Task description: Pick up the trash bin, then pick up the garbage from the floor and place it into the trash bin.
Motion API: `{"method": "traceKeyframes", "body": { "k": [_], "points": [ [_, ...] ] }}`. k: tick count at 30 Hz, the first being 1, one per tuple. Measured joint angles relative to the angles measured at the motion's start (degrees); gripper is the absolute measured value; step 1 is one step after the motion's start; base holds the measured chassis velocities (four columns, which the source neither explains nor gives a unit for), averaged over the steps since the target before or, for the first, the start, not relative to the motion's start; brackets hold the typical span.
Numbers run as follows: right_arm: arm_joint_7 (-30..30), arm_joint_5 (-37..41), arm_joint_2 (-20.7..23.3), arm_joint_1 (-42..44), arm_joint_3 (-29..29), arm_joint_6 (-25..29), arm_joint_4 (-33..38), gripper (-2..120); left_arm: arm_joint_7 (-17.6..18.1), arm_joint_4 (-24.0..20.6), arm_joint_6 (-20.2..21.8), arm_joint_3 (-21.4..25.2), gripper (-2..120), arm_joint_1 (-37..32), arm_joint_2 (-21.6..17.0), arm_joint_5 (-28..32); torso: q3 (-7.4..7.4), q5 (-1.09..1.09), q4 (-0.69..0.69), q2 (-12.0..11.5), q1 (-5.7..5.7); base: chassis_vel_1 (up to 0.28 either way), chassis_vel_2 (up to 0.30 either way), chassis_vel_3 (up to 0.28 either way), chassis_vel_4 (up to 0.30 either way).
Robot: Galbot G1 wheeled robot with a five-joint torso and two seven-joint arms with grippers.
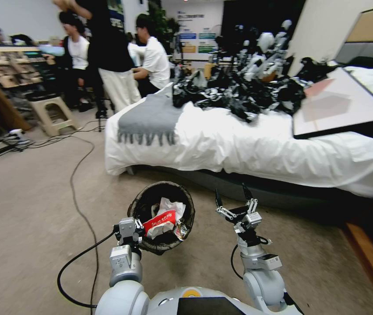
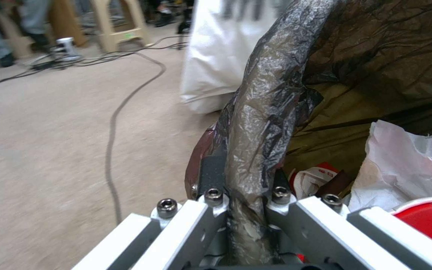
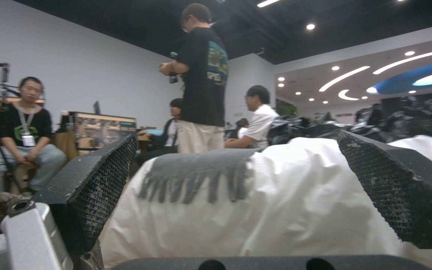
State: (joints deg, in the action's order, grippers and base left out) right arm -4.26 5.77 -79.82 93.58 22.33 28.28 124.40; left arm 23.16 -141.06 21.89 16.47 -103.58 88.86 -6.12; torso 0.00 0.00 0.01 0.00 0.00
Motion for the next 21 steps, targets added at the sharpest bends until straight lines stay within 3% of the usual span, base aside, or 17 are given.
{"method": "traceKeyframes", "body": {
  "k": [21],
  "points": [
    [-0.37, -0.87, -0.54, 0.06, 0.04, 0.51, -0.25, 100, 0.00, 0.00, 0.00, 0.00, 0, 0.00, 0.00, 0.00, 0.00, -0.01, 0.00, 0.00, 0.00, 0.121, 0.124, 0.126, 0.119]
  ]
}}
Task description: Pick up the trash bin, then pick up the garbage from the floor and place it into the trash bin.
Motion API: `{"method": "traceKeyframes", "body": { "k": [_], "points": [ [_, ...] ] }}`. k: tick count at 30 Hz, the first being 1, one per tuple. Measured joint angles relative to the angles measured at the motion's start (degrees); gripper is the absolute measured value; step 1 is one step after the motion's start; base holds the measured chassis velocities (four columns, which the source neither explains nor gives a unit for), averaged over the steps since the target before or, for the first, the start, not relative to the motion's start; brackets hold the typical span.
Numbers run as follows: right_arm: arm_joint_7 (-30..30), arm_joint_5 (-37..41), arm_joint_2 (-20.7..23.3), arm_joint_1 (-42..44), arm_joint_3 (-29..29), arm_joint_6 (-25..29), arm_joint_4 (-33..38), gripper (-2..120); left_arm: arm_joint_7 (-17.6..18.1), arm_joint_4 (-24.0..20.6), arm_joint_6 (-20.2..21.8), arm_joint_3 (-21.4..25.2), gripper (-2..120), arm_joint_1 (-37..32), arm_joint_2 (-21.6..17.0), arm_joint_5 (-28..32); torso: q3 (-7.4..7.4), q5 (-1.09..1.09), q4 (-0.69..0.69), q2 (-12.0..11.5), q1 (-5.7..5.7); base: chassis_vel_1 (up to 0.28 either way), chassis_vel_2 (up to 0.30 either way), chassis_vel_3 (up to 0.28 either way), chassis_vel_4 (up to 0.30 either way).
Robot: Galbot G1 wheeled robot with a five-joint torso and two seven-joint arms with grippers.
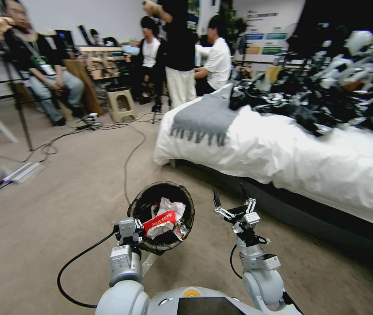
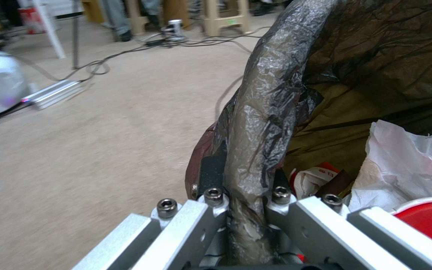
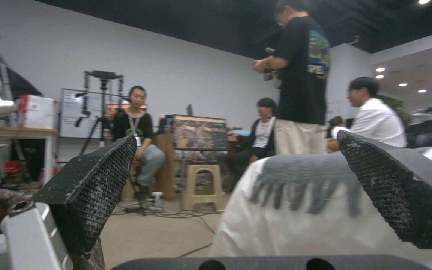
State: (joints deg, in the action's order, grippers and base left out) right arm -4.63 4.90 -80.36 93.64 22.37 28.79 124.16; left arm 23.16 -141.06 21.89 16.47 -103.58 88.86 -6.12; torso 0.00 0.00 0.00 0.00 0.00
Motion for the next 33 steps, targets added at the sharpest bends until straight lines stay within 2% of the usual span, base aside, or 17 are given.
{"method": "traceKeyframes", "body": {
  "k": [33],
  "points": [
    [-1.14, -0.20, -0.41, -0.28, -0.47, 0.27, -0.46, 100, 0.00, 0.00, 0.00, 0.00, 0, 0.00, 0.00, 0.00, 0.00, 0.00, 0.00, 0.00, 0.00, 0.125, 0.121, 0.122, 0.125]
  ]
}}
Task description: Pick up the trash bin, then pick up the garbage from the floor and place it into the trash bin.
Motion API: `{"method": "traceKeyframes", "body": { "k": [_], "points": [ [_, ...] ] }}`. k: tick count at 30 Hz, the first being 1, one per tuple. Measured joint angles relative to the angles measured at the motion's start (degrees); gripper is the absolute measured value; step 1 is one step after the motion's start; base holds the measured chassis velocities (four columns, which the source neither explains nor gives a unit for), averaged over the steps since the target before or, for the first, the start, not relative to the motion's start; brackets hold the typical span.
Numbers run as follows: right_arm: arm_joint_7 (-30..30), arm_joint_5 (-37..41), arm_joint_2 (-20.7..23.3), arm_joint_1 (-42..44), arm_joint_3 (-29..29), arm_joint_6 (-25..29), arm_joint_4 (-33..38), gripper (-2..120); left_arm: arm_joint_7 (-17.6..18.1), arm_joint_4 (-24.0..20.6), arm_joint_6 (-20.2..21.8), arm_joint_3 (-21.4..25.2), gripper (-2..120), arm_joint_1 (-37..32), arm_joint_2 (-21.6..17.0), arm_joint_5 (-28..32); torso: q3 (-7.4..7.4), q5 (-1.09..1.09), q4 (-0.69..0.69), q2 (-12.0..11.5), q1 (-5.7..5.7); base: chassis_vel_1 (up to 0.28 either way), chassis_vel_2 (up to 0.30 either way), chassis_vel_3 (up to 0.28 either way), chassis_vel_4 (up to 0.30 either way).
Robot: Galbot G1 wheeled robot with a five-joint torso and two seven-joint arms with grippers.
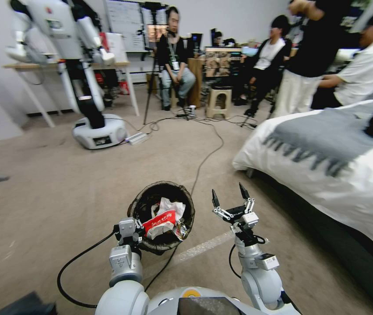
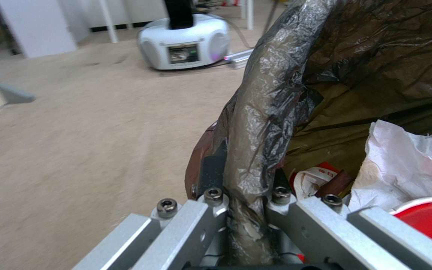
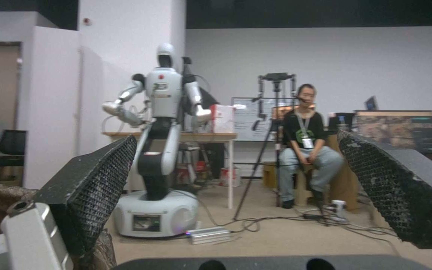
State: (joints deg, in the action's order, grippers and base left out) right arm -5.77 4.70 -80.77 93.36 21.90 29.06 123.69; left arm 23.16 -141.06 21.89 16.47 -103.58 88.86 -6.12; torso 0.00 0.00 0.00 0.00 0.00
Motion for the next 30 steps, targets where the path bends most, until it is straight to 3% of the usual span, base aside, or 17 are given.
{"method": "traceKeyframes", "body": {
  "k": [13, 30],
  "points": [
    [-0.41, -0.72, -0.34, 0.53, -0.04, 0.37, 0.29, 100, 0.02, 0.00, 0.00, 0.02, 0, 0.00, 0.00, 0.00, 0.00, -0.01, 0.03, 0.00, 0.00, 0.108, 0.118, 0.112, 0.110],
    [-0.88, -0.88, -0.78, 0.63, -0.13, 0.69, 0.45, 100, 0.00, 0.00, 0.00, -0.01, 0, 0.00, 0.00, 0.00, 0.00, 0.00, 0.00, 0.00, 0.00, 0.006, 0.003, 0.005, 0.004]
  ]
}}
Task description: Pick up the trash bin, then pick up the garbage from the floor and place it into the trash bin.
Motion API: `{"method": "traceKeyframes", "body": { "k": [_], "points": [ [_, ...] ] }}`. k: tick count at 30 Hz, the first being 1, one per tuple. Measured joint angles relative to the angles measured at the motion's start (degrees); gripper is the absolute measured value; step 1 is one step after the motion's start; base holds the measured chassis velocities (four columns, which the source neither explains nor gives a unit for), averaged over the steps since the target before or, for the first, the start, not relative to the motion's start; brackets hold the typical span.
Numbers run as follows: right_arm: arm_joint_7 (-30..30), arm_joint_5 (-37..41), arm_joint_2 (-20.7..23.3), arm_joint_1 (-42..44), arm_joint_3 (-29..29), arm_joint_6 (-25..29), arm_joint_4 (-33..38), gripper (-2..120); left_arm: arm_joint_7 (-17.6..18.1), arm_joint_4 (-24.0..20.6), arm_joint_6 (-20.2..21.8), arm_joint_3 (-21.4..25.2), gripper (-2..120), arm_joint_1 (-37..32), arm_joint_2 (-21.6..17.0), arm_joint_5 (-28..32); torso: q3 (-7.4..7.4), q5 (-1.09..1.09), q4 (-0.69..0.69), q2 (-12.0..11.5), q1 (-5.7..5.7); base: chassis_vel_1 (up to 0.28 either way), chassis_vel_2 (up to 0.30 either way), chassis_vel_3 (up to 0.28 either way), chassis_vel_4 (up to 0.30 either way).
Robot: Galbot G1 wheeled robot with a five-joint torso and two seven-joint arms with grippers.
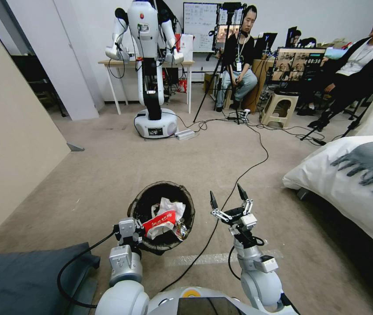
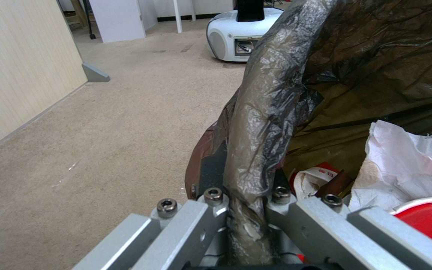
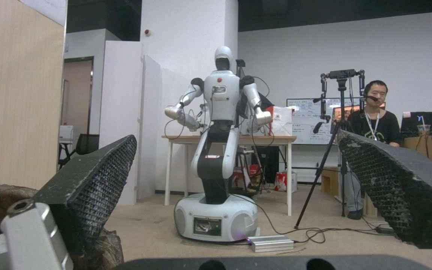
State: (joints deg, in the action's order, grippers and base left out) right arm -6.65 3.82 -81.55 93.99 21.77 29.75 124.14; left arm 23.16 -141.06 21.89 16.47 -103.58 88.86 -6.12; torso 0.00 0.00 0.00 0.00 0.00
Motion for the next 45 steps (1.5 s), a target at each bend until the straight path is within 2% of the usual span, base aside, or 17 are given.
{"method": "traceKeyframes", "body": {
  "k": [45],
  "points": [
    [-1.43, -0.11, -0.28, 1.07, 0.83, 2.00, -0.26, 100, 0.00, 0.00, 0.00, 0.00, 0, 0.00, 0.00, 0.00, 0.00, 0.00, 0.00, 0.00, 0.00, 0.000, 0.000, 0.000, 0.000]
  ]
}}
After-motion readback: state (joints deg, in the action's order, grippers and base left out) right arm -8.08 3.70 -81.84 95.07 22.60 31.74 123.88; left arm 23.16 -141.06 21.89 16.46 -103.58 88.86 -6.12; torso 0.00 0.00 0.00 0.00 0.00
